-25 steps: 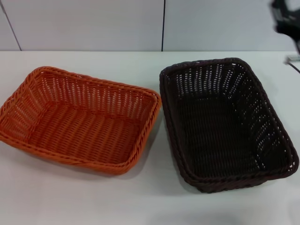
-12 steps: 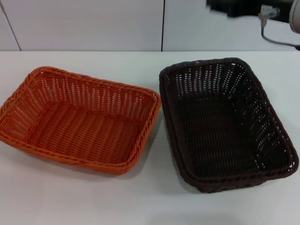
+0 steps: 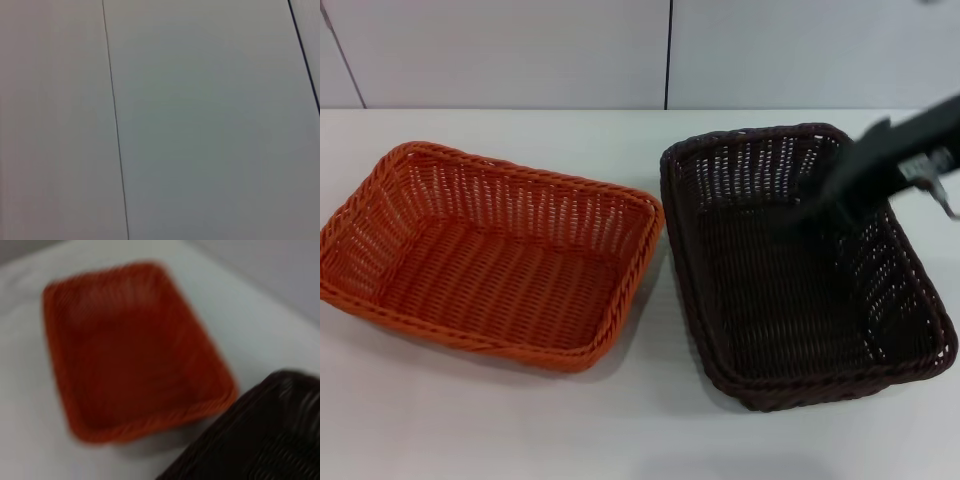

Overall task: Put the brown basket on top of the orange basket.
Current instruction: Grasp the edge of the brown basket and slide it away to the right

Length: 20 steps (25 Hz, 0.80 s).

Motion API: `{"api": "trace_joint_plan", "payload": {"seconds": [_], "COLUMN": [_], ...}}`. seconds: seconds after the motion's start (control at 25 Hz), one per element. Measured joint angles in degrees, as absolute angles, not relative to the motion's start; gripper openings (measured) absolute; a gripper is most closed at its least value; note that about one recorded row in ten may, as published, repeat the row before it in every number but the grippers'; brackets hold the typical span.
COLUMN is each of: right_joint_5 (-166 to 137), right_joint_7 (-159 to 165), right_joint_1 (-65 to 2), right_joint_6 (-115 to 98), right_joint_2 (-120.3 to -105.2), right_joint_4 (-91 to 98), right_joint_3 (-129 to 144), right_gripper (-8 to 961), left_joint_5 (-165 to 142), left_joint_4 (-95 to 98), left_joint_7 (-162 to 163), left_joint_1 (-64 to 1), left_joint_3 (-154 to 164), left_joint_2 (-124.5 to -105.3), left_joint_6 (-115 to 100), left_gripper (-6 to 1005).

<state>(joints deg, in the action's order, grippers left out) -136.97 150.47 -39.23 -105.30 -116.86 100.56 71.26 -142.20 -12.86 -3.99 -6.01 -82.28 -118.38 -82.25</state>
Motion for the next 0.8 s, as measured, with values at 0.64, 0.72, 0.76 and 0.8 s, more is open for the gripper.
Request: {"api": "trace_joint_plan", "payload": {"seconds": [0.64,0.72,0.76,0.8], "right_joint_5": [-140.55,-142.37,-142.77,-143.50], "right_joint_7": [135.12,133.99,133.46,132.76], "right_joint_1": [-41.70,-41.46,-41.40,-41.38], "right_joint_6": [-121.67,-121.26,-121.06,-120.29], "right_joint_2": [-118.04,-118.45,-118.57,-118.64], "right_joint_4": [97.22,96.53,95.89,94.55], "right_joint_3": [77.57,79.00,79.88,81.79], "right_gripper": [593,593,593,593], "left_joint_5": [-140.76,-140.74,-140.74,-140.75], "left_joint_4": [-12.65,-12.65,-12.65,-12.65], "left_joint_7": [-3.97,-3.96,-3.96,-3.95], "left_joint_1": [-7.36,-7.47,-7.50,-7.52], "left_joint_3": [-83.41,-83.41,-83.41,-83.41], "left_joint_2": [-118.64,-118.64,-118.66,-118.66], "left_joint_6": [-78.60,-78.39,-78.37,-78.33], "left_gripper": [785,785,785,785]}}
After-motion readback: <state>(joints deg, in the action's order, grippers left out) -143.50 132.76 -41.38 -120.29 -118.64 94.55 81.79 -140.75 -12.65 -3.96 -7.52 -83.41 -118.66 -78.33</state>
